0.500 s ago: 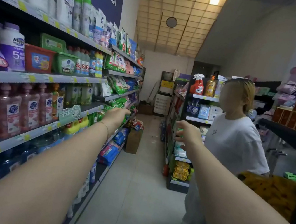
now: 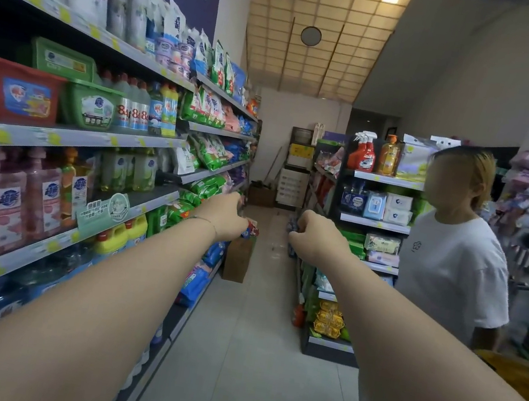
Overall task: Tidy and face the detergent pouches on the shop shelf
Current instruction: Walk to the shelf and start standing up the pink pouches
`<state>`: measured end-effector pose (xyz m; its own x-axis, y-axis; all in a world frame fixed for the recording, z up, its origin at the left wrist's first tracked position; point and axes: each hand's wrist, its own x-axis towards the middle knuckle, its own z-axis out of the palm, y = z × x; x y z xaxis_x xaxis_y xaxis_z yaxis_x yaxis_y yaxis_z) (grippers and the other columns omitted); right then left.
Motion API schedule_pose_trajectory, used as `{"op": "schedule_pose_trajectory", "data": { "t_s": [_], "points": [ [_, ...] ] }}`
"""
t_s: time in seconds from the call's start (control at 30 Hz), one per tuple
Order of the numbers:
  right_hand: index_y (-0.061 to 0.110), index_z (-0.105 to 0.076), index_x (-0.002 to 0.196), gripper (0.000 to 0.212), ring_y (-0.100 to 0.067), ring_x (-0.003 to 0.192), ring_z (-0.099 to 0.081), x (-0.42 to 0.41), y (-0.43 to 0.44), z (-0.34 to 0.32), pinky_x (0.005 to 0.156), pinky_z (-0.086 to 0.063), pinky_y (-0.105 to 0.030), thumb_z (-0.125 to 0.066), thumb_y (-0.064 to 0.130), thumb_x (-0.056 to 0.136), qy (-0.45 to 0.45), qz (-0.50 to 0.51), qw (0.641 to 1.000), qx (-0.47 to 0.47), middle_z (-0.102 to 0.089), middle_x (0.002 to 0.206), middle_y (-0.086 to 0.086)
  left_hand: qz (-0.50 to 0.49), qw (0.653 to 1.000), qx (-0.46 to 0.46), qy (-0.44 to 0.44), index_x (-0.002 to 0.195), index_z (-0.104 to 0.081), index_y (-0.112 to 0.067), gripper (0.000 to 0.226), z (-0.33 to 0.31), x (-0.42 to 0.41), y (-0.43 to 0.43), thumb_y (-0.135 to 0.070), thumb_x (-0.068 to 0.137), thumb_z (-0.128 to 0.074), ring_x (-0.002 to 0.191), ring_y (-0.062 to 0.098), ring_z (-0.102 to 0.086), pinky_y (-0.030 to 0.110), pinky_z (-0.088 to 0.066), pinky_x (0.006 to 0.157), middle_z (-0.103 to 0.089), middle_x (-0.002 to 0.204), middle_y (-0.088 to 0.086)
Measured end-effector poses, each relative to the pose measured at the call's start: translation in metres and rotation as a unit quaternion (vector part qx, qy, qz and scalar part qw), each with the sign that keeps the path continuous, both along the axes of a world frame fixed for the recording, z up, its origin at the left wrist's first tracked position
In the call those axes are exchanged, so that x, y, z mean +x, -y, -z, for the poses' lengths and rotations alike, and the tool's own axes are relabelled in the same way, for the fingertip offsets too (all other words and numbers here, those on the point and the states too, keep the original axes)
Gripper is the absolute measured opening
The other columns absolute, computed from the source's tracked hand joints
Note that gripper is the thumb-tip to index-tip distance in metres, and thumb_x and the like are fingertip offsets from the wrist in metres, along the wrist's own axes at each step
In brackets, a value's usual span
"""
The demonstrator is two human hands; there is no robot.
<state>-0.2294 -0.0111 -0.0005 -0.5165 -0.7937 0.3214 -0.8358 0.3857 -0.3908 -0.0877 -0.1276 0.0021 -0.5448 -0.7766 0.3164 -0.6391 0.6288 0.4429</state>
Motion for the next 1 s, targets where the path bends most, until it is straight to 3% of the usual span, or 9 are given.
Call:
{"op": "schedule_pose_trajectory", "data": {
  "t_s": [0.27, 0.53, 0.87, 1.0],
  "points": [
    [0.019, -0.051, 0.111, 0.024, -0.029, 0.102, -0.054, -0.046, 0.135, -0.026, 0.096, -0.043, -0.049, -0.05, 0.032, 0.09, -0.073, 0.006, 0.997, 0.027, -0.057, 0.113, -0.006, -0.002, 0.993, -0.085, 0.085, 0.126, -0.046, -0.017, 0.041, -0.019, -0.05, 0.137, -0.03, 0.088, -0.049, 0.095, 0.029, -0.056, 0.04, -0.051, 0.079, -0.054, 0.116, 0.011],
    [0.02, -0.052, 0.109, 0.024, -0.027, 0.101, -0.054, -0.105, 0.241, -0.023, 0.093, -0.045, -0.049, -0.051, 0.037, 0.091, -0.121, -0.008, 0.991, 0.052, -0.055, 0.112, -0.004, -0.009, 0.977, -0.137, 0.163, 0.122, -0.046, -0.017, 0.036, -0.014, -0.106, 0.247, -0.031, 0.089, -0.048, 0.108, 0.03, -0.052, 0.046, -0.048, 0.088, -0.052, 0.123, 0.009],
    [0.018, -0.052, 0.108, 0.022, -0.029, 0.101, -0.053, -0.212, 0.366, -0.023, 0.091, -0.043, -0.047, -0.051, 0.03, 0.09, -0.145, -0.021, 0.987, 0.059, -0.055, 0.11, -0.005, 0.001, 0.975, -0.141, 0.173, 0.13, -0.043, -0.018, 0.043, -0.006, -0.213, 0.37, -0.031, 0.09, -0.05, 0.112, 0.031, -0.051, 0.045, -0.049, 0.087, -0.049, 0.128, 0.009],
    [0.019, -0.052, 0.111, 0.023, -0.027, 0.102, -0.054, -0.272, 0.419, -0.035, 0.093, -0.044, -0.048, -0.052, 0.027, 0.089, -0.143, -0.022, 0.988, 0.052, -0.055, 0.111, -0.004, 0.006, 0.976, -0.14, 0.166, 0.129, -0.044, -0.018, 0.042, -0.019, -0.276, 0.424, -0.029, 0.089, -0.05, 0.104, 0.031, -0.054, 0.045, -0.051, 0.084, -0.052, 0.121, 0.01]
  ]
}}
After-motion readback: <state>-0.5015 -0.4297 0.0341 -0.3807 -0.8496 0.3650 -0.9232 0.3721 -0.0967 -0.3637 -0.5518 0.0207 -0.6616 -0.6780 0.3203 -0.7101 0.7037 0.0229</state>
